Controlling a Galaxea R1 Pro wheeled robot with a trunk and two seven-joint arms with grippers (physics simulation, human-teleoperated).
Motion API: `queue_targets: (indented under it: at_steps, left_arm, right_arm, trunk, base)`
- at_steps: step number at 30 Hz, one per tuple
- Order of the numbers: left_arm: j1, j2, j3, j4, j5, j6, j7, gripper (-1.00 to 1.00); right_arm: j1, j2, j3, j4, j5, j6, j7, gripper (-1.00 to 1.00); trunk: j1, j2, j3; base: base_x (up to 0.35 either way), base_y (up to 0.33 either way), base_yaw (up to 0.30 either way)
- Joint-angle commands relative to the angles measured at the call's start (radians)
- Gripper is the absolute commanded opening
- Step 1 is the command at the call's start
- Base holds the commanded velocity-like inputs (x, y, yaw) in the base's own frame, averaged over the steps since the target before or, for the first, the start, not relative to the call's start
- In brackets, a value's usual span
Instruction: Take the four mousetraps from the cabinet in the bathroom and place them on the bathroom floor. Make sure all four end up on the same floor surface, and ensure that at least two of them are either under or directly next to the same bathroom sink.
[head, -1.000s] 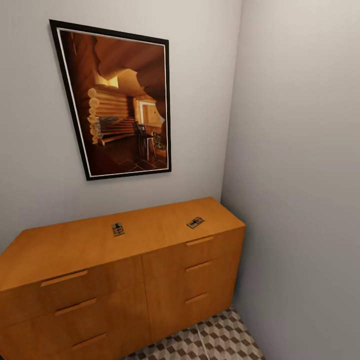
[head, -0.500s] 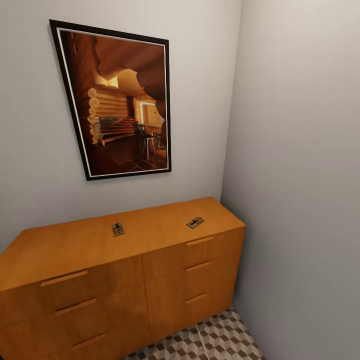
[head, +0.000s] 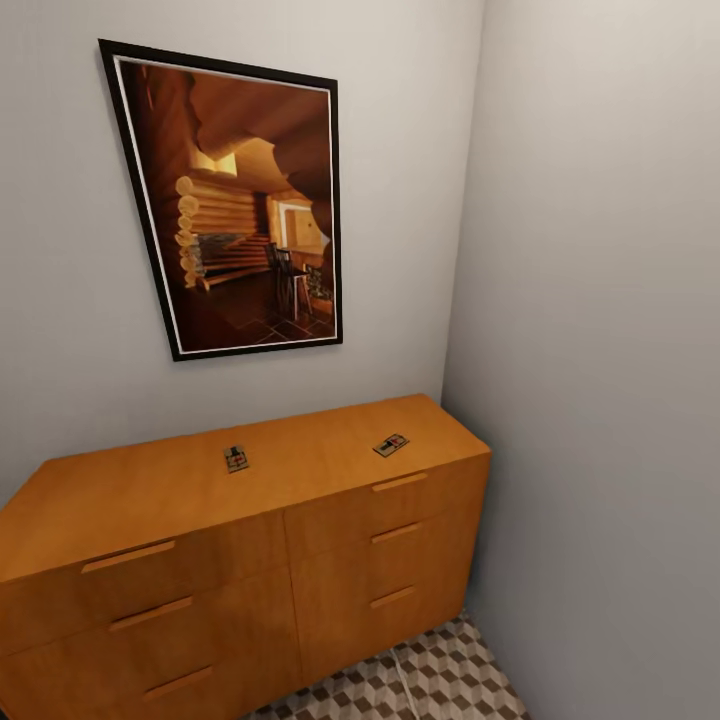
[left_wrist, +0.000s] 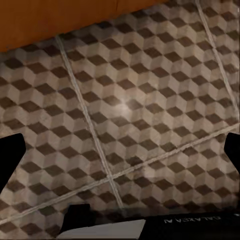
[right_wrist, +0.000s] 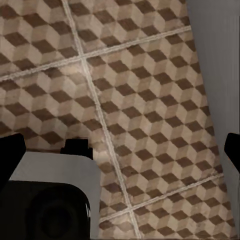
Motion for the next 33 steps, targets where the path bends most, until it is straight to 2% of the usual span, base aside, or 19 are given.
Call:
queue_targets:
  at_steps: [1, 5, 7, 8, 14, 18, 22, 23, 27, 30, 31, 33]
  left_arm:
    - [0.002, 0.0, -0.003, -0.032, -0.019, 0.036, 0.0, 1.0]
    - [0.002, -0.003, -0.003, -0.195, -0.113, 0.148, 0.0, 1.0]
    - [0.002, -0.006, -0.003, -0.285, -0.148, 0.199, -0.003, 1.0]
    - [0.002, -0.013, -0.003, -0.365, -0.171, 0.237, -0.005, 1.0]
    - [0.002, -0.055, -0.005, -0.567, -0.208, 0.35, -0.003, 1.0]
    - [0.001, -0.067, -0.005, -0.626, -0.222, 0.39, -0.003, 1.0]
    - [-0.001, -0.072, -0.006, -0.673, -0.239, 0.411, -0.003, 1.0]
    - [-0.002, -0.076, -0.005, -0.719, -0.252, 0.422, -0.004, 1.0]
    - [-0.002, -0.093, -0.008, -0.8, -0.274, 0.439, -0.005, 1.0]
    - [-0.002, -0.124, -0.022, -0.899, -0.31, 0.482, -0.005, 1.0]
    - [-0.003, -0.131, -0.031, -0.924, -0.321, 0.497, -0.005, 1.0]
    - [-0.006, -0.149, -0.086, -0.994, -0.357, 0.55, -0.006, 1.0]
  right_arm:
    - [-0.001, -0.001, 0.005, -0.027, 0.003, 0.013, -0.004, 1.0]
    - [-0.001, -0.006, 0.006, -0.154, 0.004, 0.095, -0.003, 1.0]
    - [-0.001, -0.008, 0.006, -0.242, 0.004, 0.153, -0.002, 1.0]
    - [-0.001, -0.01, 0.004, -0.326, 0.002, 0.21, -0.001, 1.0]
    - [-0.001, -0.012, -0.001, -0.583, -0.005, 0.393, 0.001, 1.0]
    - [-0.001, -0.014, -0.003, -0.67, -0.006, 0.454, -0.001, 1.0]
    - [-0.002, -0.027, -0.01, -0.734, -0.007, 0.487, -0.006, 1.0]
    - [-0.002, -0.042, -0.028, -0.78, -0.007, 0.517, -0.008, 1.0]
    - [0.0, -0.06, -0.068, -0.831, -0.008, 0.572, -0.007, 1.0]
    - [-0.002, -0.073, -0.12, -0.862, -0.008, 0.625, -0.004, 1.0]
    - [-0.003, -0.074, -0.132, -0.866, -0.008, 0.635, -0.003, 1.0]
    - [-0.006, -0.078, -0.157, -0.874, -0.008, 0.655, -0.004, 1.0]
  trunk:
    - [0.0, -0.001, -0.001]
    - [0.0, -0.001, -0.001]
    - [0.0, -0.001, -0.001]
    - [0.0, -0.001, -0.001]
    - [0.0, -0.001, -0.001]
    - [0.0, -0.001, -0.001]
    - [0.0, -0.001, -0.001]
    - [0.0, -0.001, -0.001]
    - [0.0, -0.001, -0.001]
    - [0.0, -0.001, -0.001]
    - [0.0, -0.001, -0.001]
    - [0.0, -0.001, -0.001]
  base:
    - [0.0, 0.0, 0.0]
    - [0.0, 0.0, 0.0]
    - [0.0, 0.0, 0.0]
    - [0.0, 0.0, 0.0]
    - [0.0, 0.0, 0.0]
    - [0.0, 0.0, 0.0]
    - [0.0, 0.0, 0.0]
    - [0.0, 0.0, 0.0]
    - [0.0, 0.0, 0.0]
    - [0.0, 0.0, 0.0]
    - [0.0, 0.0, 0.0]
    - [0.0, 0.0, 0.0]
